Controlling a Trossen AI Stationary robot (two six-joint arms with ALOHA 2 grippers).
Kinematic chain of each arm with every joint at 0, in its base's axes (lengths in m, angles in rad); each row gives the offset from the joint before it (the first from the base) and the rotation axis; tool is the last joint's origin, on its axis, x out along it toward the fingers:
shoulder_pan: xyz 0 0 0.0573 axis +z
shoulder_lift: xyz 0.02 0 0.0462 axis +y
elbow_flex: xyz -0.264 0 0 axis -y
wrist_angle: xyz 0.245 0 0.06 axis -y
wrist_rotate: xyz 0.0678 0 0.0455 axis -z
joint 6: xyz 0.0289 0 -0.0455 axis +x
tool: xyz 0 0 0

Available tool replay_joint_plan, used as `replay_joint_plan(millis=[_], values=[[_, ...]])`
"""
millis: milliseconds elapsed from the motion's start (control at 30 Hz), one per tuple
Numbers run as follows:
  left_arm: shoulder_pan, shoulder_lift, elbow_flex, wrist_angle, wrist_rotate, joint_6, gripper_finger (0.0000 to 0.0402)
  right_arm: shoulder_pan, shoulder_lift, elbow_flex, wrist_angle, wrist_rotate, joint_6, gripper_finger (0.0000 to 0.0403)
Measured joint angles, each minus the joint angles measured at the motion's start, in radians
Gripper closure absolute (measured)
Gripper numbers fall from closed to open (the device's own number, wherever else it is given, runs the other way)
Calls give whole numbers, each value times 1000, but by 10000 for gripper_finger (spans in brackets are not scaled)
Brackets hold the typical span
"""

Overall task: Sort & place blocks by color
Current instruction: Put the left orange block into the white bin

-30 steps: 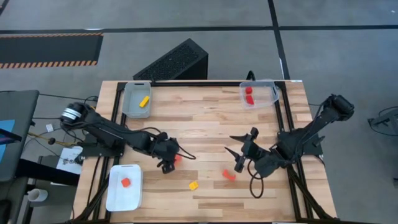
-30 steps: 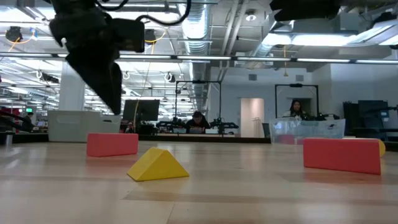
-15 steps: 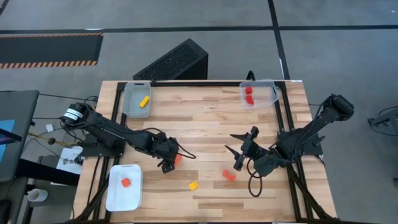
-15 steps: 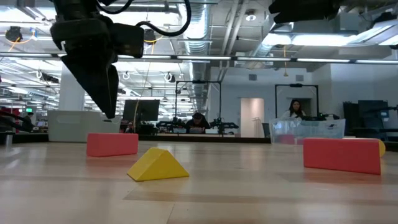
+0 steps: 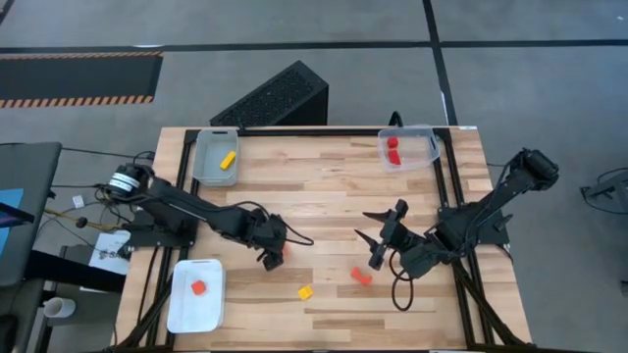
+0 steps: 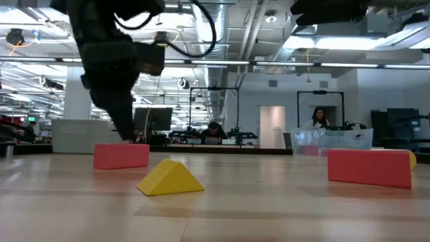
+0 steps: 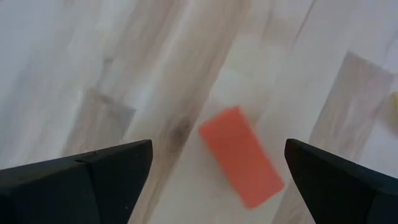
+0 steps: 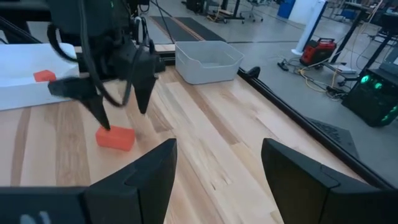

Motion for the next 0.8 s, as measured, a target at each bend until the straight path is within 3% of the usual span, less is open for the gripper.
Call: replay_joint_plan(millis=[333,467,567,767,800], values=[[1,142,-1,23,27,-26,52,0,0,0,-22,-5,21,143],[1,150,3,15,29,-2,76,0,0,0,-31,-5,22,143],[-1,139,0,5,33,-3,127,0,0,0,-32,-4,22,143],[-3,131,30,-109,122,83,300,-11,0,0,-33,1,23,143],[-4,129,42,-147,143,92,306,-13,0,0,-33,1,23,143]])
